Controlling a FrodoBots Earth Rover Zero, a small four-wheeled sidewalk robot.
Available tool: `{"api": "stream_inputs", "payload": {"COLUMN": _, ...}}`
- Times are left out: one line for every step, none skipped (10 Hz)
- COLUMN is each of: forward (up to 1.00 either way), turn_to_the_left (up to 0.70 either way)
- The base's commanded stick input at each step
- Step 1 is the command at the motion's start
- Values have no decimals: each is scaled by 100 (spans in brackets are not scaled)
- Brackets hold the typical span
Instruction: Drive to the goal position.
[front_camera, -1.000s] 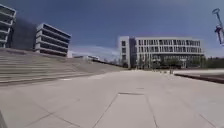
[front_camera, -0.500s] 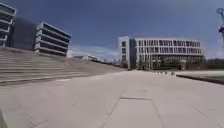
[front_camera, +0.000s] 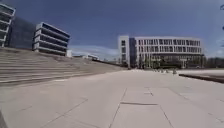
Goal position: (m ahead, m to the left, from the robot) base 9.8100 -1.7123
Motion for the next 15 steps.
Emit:
{"api": "stream_inputs", "payload": {"forward": 70, "turn_to_the_left": 0}}
{"api": "stream_inputs", "payload": {"forward": 70, "turn_to_the_left": 0}}
{"api": "stream_inputs", "payload": {"forward": 70, "turn_to_the_left": 0}}
{"api": "stream_inputs", "payload": {"forward": 70, "turn_to_the_left": 0}}
{"api": "stream_inputs", "payload": {"forward": 70, "turn_to_the_left": 0}}
{"api": "stream_inputs", "payload": {"forward": 70, "turn_to_the_left": 0}}
{"api": "stream_inputs", "payload": {"forward": 70, "turn_to_the_left": 0}}
{"api": "stream_inputs", "payload": {"forward": 70, "turn_to_the_left": 0}}
{"api": "stream_inputs", "payload": {"forward": 70, "turn_to_the_left": 0}}
{"api": "stream_inputs", "payload": {"forward": 70, "turn_to_the_left": 0}}
{"api": "stream_inputs", "payload": {"forward": 70, "turn_to_the_left": -4}}
{"api": "stream_inputs", "payload": {"forward": 70, "turn_to_the_left": -35}}
{"api": "stream_inputs", "payload": {"forward": 70, "turn_to_the_left": -35}}
{"api": "stream_inputs", "payload": {"forward": 70, "turn_to_the_left": -33}}
{"api": "stream_inputs", "payload": {"forward": 70, "turn_to_the_left": -10}}
